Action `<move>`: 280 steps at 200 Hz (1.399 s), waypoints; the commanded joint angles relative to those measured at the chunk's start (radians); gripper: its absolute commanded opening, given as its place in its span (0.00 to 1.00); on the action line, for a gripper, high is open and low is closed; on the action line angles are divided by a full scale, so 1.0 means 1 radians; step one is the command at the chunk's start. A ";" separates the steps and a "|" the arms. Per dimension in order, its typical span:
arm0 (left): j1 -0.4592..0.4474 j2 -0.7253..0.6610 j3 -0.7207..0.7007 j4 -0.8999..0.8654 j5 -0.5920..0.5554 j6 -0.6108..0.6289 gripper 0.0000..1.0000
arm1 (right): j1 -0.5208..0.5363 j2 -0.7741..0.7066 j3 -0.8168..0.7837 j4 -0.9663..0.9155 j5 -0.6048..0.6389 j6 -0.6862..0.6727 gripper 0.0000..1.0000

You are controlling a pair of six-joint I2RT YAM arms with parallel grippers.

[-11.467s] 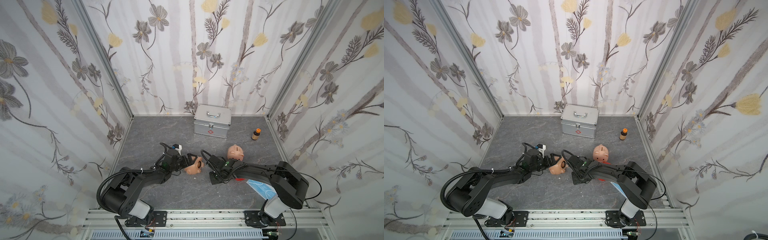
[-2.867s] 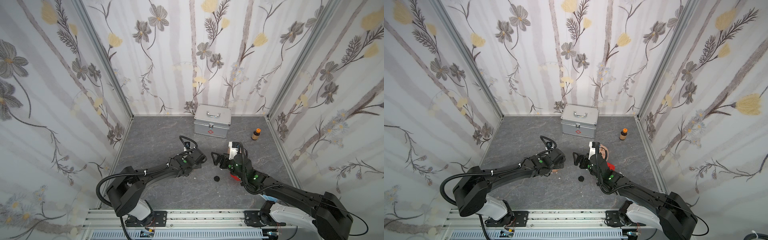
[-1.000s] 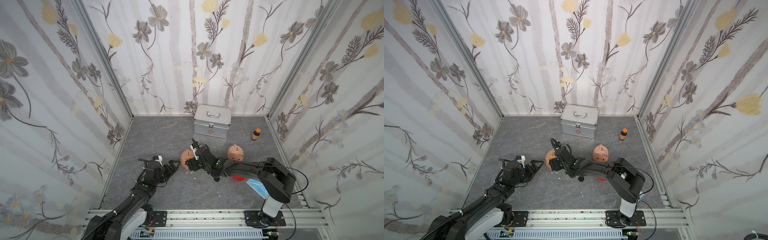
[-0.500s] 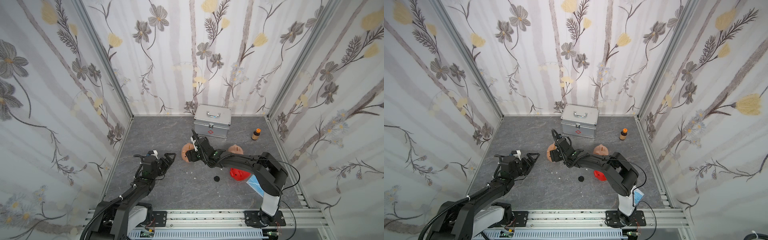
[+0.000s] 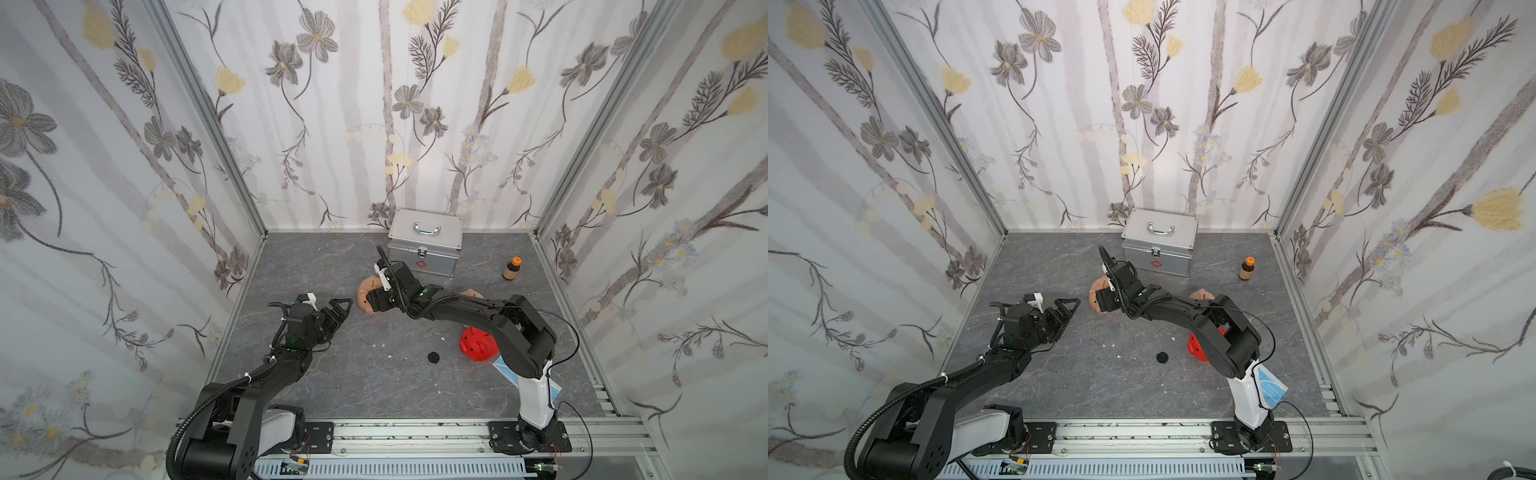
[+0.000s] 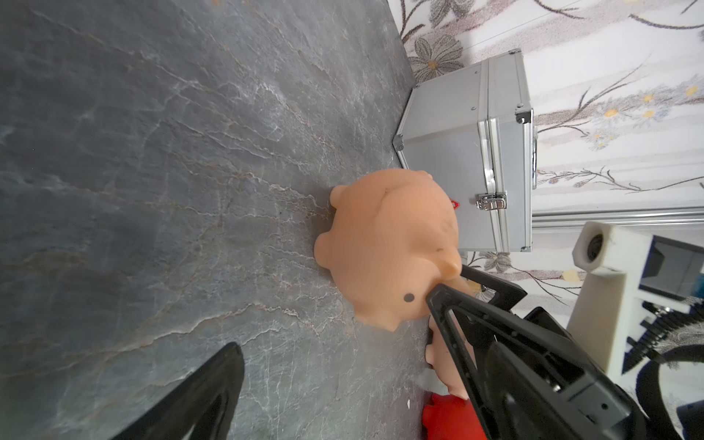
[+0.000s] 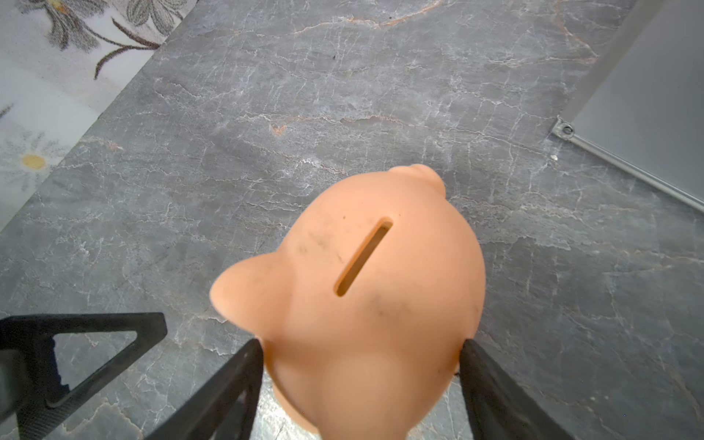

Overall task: Open piggy banks
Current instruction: Move the piggy bank to the center of the board, then pick up the lid from the center of the board.

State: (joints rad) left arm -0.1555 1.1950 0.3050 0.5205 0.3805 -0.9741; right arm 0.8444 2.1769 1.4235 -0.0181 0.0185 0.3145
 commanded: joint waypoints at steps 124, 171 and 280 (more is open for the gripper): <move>-0.001 -0.014 0.056 -0.111 -0.111 0.115 1.00 | -0.032 0.119 0.175 -0.078 -0.099 -0.120 0.80; 0.000 -0.066 0.057 -0.181 -0.149 0.124 1.00 | -0.032 0.107 0.205 -0.097 -0.097 -0.116 0.81; -0.381 -0.179 0.135 -0.412 -0.394 0.180 1.00 | -0.028 -0.416 -0.383 0.112 0.016 0.181 0.78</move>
State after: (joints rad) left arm -0.4587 0.9916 0.4244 0.1085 0.0708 -0.8112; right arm 0.8165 1.8427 1.1423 0.0055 -0.0570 0.3550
